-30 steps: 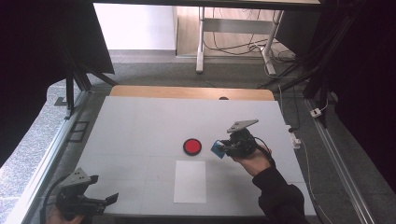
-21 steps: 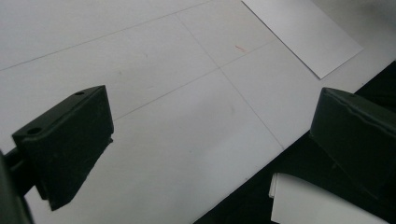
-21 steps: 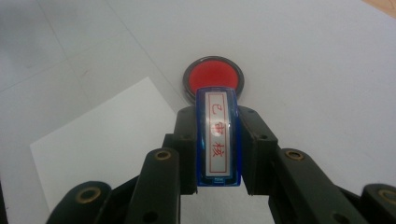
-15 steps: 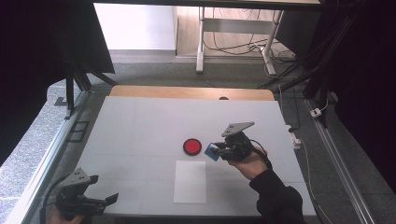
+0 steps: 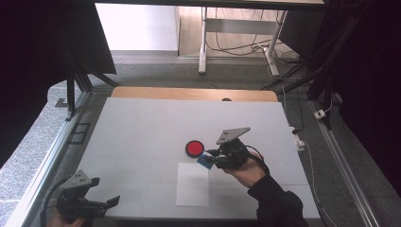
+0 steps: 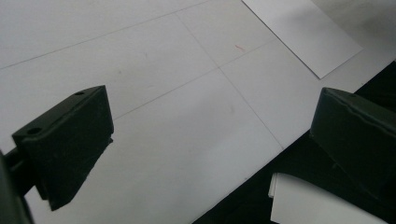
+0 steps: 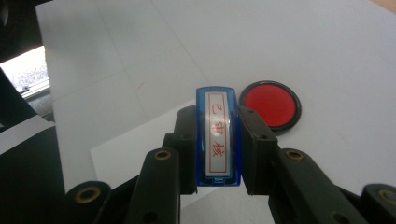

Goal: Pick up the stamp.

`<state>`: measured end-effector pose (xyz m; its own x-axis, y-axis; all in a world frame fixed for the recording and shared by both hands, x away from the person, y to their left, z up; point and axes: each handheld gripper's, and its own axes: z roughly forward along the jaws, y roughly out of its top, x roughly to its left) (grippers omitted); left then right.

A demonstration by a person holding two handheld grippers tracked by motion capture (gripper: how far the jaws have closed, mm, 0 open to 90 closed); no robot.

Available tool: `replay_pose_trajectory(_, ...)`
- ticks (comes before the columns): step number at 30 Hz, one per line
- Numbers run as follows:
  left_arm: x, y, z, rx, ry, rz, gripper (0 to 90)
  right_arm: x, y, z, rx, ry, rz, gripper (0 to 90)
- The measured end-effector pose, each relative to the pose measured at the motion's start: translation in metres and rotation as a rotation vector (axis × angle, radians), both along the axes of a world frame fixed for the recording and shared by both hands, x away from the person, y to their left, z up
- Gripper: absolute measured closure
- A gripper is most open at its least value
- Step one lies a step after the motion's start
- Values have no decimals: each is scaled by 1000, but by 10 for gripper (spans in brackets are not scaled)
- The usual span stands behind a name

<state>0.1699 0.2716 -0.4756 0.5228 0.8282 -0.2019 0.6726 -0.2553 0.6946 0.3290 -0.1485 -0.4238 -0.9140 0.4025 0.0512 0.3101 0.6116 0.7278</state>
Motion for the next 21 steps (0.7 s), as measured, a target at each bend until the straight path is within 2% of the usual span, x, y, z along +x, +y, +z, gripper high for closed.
replay_pose_trajectory(12, 0, 0, 0, 1, 4, -4, 0, -16, 14, 7, 17, -3, 81, 709)
replay_pose_trajectory(21, 0, 0, 0, 4, 8, -5, 0, -23, 20, 9, 21, 0, 102, 709)
